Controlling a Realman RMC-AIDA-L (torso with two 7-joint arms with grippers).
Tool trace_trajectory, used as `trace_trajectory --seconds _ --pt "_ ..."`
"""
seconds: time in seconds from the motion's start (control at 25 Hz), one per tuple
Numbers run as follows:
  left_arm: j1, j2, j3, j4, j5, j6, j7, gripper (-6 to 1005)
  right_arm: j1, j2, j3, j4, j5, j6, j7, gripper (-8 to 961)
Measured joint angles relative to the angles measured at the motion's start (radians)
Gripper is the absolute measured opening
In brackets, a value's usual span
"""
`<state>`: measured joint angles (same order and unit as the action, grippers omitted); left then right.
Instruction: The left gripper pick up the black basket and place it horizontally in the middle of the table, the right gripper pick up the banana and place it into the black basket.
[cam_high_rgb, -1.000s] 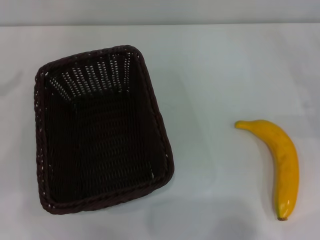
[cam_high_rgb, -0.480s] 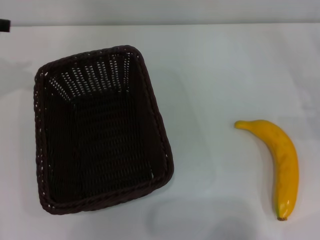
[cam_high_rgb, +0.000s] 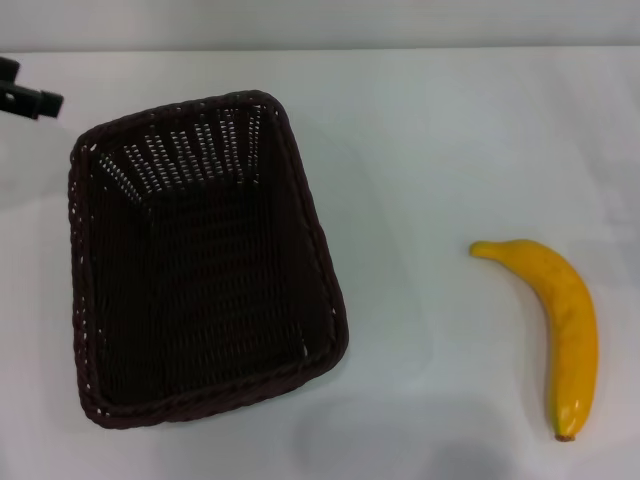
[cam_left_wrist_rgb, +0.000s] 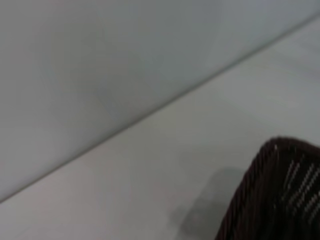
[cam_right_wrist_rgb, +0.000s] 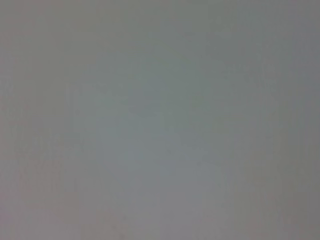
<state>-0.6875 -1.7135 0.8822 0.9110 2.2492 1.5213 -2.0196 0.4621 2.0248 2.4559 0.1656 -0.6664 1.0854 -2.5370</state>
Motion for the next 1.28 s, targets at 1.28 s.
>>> trace_trajectory --seconds 1.28 --pt "-0.046 -0.077 0.011 -0.143 0.044 -0.133 0.373 875 -0.039 0.003 -0.006 -0.096 -0.002 0.071 0.058 787"
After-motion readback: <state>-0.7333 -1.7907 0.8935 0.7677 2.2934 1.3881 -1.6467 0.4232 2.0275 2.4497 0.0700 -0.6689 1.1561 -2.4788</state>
